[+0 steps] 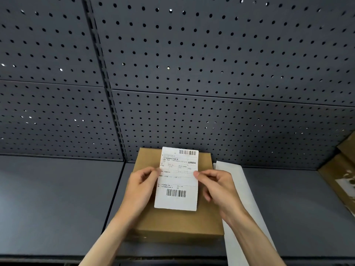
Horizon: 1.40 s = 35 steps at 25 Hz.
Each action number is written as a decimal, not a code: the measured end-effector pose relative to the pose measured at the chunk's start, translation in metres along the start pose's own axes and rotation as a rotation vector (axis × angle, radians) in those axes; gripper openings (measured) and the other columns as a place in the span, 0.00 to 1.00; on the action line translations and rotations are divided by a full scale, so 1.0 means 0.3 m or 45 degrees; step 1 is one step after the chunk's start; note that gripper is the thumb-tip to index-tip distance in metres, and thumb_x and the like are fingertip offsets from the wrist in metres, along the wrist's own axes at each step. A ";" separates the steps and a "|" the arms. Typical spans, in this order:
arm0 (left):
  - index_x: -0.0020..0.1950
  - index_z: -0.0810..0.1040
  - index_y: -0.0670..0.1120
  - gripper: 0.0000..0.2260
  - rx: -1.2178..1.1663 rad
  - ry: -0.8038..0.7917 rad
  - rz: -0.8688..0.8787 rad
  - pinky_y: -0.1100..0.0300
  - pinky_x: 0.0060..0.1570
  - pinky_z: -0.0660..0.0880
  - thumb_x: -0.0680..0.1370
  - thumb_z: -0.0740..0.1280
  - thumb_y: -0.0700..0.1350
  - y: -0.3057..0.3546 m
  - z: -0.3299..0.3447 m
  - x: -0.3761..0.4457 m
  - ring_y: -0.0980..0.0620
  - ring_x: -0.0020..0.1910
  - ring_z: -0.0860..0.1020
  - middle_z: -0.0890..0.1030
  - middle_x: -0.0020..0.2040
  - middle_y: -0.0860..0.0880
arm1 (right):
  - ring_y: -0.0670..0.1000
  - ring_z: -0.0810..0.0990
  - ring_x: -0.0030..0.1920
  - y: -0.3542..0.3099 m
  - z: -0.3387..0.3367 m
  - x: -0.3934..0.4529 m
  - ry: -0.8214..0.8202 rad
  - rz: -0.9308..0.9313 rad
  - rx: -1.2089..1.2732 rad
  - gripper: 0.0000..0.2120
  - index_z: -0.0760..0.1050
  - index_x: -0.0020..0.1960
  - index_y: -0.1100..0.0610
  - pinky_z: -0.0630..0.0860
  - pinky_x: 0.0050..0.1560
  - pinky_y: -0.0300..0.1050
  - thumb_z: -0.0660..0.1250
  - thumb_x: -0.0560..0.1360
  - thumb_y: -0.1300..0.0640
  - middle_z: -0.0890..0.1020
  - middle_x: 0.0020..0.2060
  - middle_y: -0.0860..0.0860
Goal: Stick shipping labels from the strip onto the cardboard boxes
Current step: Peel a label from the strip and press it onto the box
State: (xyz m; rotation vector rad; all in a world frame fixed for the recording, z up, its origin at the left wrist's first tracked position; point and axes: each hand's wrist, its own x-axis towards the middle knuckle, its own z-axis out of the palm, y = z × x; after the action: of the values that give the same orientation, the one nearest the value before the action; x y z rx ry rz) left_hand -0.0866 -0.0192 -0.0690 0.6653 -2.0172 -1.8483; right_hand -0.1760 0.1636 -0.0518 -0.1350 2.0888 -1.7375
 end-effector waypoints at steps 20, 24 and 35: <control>0.46 0.79 0.47 0.10 1.451 0.082 0.534 0.53 0.40 0.75 0.80 0.60 0.48 -0.035 0.010 0.043 0.45 0.40 0.81 0.84 0.41 0.49 | 0.59 0.82 0.50 0.021 0.094 0.029 0.319 -0.288 -1.193 0.12 0.70 0.43 0.52 0.67 0.43 0.46 0.61 0.84 0.49 0.85 0.49 0.53; 0.46 0.79 0.47 0.09 1.503 0.068 0.559 0.55 0.38 0.74 0.80 0.60 0.48 -0.037 0.010 0.048 0.46 0.38 0.81 0.84 0.40 0.50 | 0.60 0.82 0.53 0.014 0.100 0.027 0.295 -0.263 -1.251 0.13 0.78 0.50 0.56 0.73 0.48 0.50 0.60 0.84 0.50 0.85 0.52 0.54; 0.47 0.76 0.46 0.10 1.496 0.031 0.505 0.58 0.35 0.66 0.81 0.58 0.49 -0.030 0.004 0.056 0.46 0.40 0.81 0.81 0.43 0.50 | 0.59 0.85 0.50 0.011 0.118 0.032 0.224 -0.423 -1.499 0.13 0.76 0.57 0.57 0.76 0.45 0.49 0.56 0.86 0.52 0.86 0.53 0.52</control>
State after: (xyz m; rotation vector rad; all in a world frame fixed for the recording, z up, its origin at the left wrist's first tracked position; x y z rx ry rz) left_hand -0.1004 -0.0277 -0.0791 0.4505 -2.8248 -0.3047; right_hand -0.1709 0.1285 -0.0620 -0.6992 3.0666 -0.4170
